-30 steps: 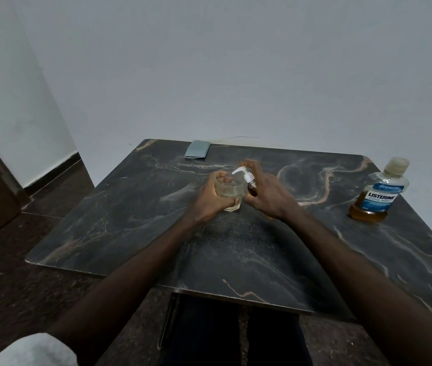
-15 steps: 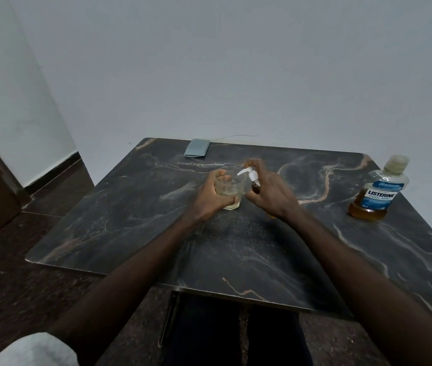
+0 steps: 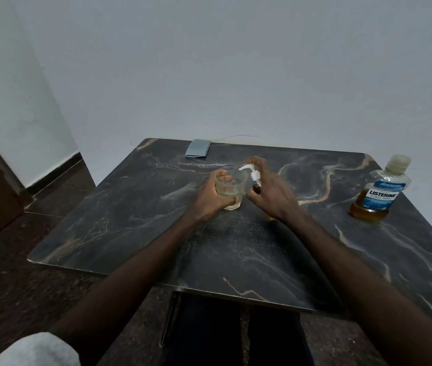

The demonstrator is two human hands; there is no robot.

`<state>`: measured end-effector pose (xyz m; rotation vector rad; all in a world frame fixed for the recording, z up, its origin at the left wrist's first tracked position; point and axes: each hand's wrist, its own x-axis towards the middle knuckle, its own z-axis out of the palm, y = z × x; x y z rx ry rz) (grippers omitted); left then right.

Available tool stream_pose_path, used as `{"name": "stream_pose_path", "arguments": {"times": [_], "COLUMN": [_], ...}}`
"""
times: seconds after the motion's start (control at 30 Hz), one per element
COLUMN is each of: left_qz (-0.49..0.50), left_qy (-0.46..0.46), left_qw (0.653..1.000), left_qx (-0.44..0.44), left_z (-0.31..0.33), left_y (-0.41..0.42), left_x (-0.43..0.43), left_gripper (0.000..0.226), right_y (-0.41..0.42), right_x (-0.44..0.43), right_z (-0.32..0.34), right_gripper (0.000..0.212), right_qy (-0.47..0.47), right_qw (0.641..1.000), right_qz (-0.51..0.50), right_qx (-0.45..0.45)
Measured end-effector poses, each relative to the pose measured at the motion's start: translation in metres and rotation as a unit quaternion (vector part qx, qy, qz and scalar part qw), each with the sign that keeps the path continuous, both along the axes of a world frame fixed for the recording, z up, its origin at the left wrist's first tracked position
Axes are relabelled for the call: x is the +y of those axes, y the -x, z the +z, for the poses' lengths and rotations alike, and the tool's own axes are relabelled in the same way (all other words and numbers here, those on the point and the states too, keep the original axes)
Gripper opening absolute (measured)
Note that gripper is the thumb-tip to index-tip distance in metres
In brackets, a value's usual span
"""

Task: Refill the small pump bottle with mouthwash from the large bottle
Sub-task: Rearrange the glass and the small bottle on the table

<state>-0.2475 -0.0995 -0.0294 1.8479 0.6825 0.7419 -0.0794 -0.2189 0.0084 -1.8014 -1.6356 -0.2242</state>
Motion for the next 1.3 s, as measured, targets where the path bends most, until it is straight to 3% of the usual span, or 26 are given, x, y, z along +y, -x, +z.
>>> {"name": "stream_pose_path", "arguments": {"times": [0.23, 0.37, 0.53, 0.73, 1.0, 1.3], "left_qz": [0.006, 0.005, 0.006, 0.007, 0.005, 0.004], "left_qy": [-0.004, -0.003, -0.001, 0.000, 0.000, 0.016], "left_qw": [1.000, 1.000, 1.000, 1.000, 1.000, 1.000], "left_qx": [0.002, 0.002, 0.010, 0.015, 0.013, 0.004], "left_z": [0.001, 0.000, 0.001, 0.002, 0.002, 0.003], "left_y": [0.001, 0.001, 0.001, 0.002, 0.002, 0.002], "left_x": [-0.001, -0.001, 0.000, -0.001, -0.002, -0.003], "left_gripper": [0.086, 0.087, 0.085, 0.084, 0.085, 0.089], "right_y": [-0.001, 0.000, -0.001, -0.002, 0.001, 0.000], "right_x": [0.004, 0.007, 0.006, 0.001, -0.013, -0.030], "right_z": [-0.004, -0.006, -0.009, -0.015, -0.015, -0.012], "right_gripper": [0.053, 0.064, 0.077, 0.055, 0.047, 0.078], "right_qy": [-0.001, -0.006, -0.030, -0.071, -0.049, 0.019], "right_qw": [1.000, 1.000, 0.996, 0.971, 0.956, 0.959], "right_qz": [-0.002, -0.011, -0.023, -0.007, 0.041, 0.019], "right_qx": [0.006, 0.002, 0.080, 0.229, 0.287, 0.281]}}
